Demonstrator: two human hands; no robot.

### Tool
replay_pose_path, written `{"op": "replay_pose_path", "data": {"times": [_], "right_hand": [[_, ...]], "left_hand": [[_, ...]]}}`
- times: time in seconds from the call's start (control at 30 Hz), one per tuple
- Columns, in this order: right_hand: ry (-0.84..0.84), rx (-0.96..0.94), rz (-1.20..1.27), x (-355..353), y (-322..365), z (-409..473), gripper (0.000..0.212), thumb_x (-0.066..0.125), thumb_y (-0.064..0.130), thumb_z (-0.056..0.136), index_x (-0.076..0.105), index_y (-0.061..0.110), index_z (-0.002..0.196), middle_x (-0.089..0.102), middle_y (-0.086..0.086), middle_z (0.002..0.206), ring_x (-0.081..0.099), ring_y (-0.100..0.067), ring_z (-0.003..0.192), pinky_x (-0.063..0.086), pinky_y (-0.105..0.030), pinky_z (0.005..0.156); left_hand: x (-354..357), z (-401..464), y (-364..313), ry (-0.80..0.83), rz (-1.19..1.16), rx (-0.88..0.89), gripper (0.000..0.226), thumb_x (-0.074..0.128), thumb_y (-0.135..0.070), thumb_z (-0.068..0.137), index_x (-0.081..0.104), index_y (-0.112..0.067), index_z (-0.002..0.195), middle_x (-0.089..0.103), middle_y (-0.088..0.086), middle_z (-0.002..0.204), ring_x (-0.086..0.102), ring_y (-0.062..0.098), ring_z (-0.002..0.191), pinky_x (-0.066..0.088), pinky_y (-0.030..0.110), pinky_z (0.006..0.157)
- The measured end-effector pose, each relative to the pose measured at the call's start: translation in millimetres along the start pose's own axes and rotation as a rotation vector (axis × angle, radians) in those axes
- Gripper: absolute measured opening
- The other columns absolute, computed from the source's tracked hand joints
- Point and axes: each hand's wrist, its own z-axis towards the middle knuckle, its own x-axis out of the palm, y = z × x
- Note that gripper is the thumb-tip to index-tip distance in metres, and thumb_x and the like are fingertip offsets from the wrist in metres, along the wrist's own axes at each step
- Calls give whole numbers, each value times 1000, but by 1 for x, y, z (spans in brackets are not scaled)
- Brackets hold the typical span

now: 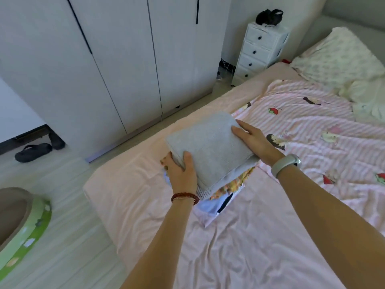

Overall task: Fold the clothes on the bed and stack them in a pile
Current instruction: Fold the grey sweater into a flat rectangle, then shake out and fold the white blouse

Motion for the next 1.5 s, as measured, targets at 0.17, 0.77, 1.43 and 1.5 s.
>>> {"op": "replay_pose_path", "data": {"times": [0.17,0.77,1.43,1.5], "right_hand": [[125,34,-369,1,-50,79,51,39,39,98,29,24,145,45,-4,140,50,-26,118,43,-29,92],[177,-320,-1068,55,-165,83,48,-1,50,91,-20,46,135,-28,10,147,-12,-27,143,3,-53,114],[-402,-15,-641,35,-71,-83,36,44,15,94,51,17,130,49,-2,135,31,-22,135,14,-48,114],[-470,45,-596,44,-72,-135,35,47,13,93,54,15,128,53,-4,130,37,-25,132,18,-48,112]], "left_hand": [[40,40,53,-33,90,-83,60,54,-18,92,23,-12,143,45,-2,130,47,17,114,38,20,93],[42,63,139,385,1453,233,71,16,-61,90,-18,-30,145,-26,4,153,-30,24,138,-12,47,112],[-8,1,15,336,1177,665,52,59,-24,86,46,-13,135,37,13,145,30,33,136,17,56,108],[-37,-35,20,357,1089,695,49,66,-16,80,55,-9,127,47,16,138,42,37,128,30,58,103]]}}
